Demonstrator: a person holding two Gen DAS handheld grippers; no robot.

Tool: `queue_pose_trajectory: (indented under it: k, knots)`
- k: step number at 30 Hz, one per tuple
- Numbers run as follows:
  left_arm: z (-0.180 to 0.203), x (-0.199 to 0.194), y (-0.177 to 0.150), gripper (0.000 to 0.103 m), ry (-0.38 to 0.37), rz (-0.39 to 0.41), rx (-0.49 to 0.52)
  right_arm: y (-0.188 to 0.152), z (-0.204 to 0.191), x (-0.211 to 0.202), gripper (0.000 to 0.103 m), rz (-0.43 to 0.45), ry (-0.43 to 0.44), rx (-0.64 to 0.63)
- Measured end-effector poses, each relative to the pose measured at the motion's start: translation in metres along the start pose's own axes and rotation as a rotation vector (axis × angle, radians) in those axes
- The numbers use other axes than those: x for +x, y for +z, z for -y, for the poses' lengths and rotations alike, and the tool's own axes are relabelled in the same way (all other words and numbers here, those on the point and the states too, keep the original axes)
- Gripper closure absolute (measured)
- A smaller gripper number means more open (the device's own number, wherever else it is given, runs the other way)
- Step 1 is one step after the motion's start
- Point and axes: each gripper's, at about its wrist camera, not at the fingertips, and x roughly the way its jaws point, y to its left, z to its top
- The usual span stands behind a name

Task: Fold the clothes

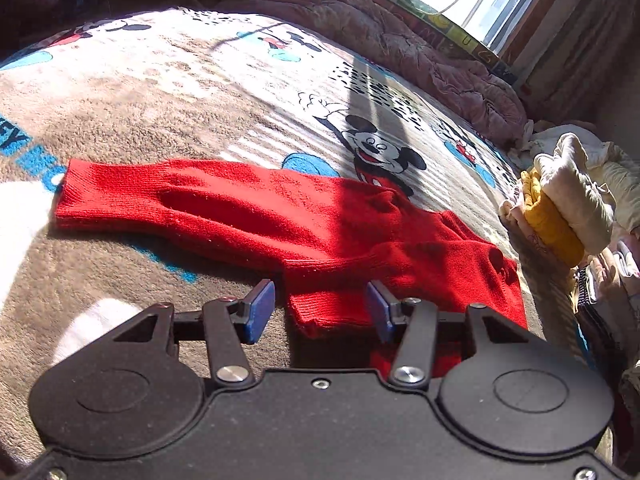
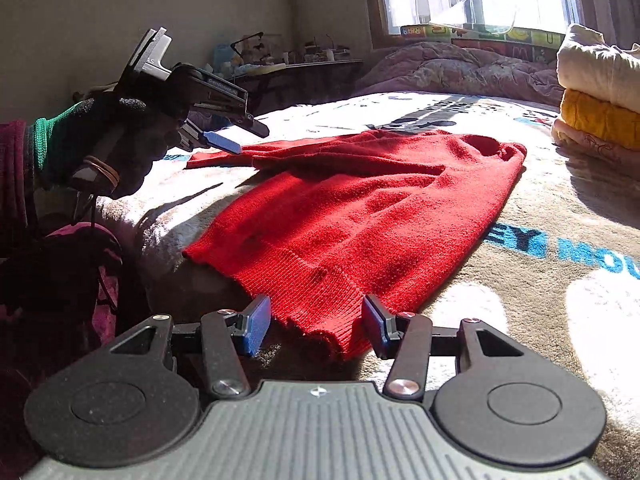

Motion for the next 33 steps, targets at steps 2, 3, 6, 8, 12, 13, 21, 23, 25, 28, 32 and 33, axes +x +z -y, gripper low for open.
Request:
queue_pose_trajectory:
  k: [2,3,6,8,12,13,21,23,25,28,32,33]
  knots:
    - [-0.006,0.008,-0.001,0.053,-0.018,-0.016,-0.058,0.002,0.006,-0.008,0.052,0.04,0.0,0.046]
    - [-0.009,0.012,-0.002,0.053,-0.019,-0.021,-0.079,0.003,0.012,-0.011,0.051,0.054,0.002,0.083]
    - [-0.015,0.028,-0.002,0.053,-0.027,-0.026,-0.131,0.003,0.03,-0.017,0.051,0.096,0.006,0.207]
    - [-0.017,0.035,-0.002,0.061,-0.036,-0.018,-0.151,0.003,0.044,-0.021,0.051,0.126,0.004,0.3]
    - [-0.008,0.027,0.002,0.095,-0.083,0.015,-0.122,-0.002,0.065,-0.023,0.05,0.154,-0.006,0.43]
    - [-0.003,0.021,0.003,0.096,-0.101,0.036,-0.101,-0.003,0.068,-0.022,0.05,0.156,-0.008,0.45]
    - [0.071,-0.024,0.003,0.097,-0.238,0.105,0.184,-0.008,0.084,-0.012,0.05,0.183,0.057,0.558]
    - [0.099,-0.032,-0.006,0.097,-0.268,0.118,0.323,-0.01,0.09,-0.011,0.05,0.2,0.093,0.601]
    - [0.131,-0.038,-0.024,0.097,-0.294,0.119,0.518,-0.011,0.096,-0.009,0.05,0.217,0.131,0.649]
    - [0.163,-0.044,-0.055,0.097,-0.351,0.093,0.736,-0.015,0.105,-0.008,0.049,0.247,0.178,0.724]
    - [0.181,-0.039,-0.095,0.097,-0.371,0.053,0.987,-0.025,0.121,-0.012,0.048,0.309,0.219,0.845]
    - [0.184,-0.037,-0.107,0.097,-0.368,0.043,1.059,-0.027,0.125,-0.013,0.046,0.324,0.224,0.876]
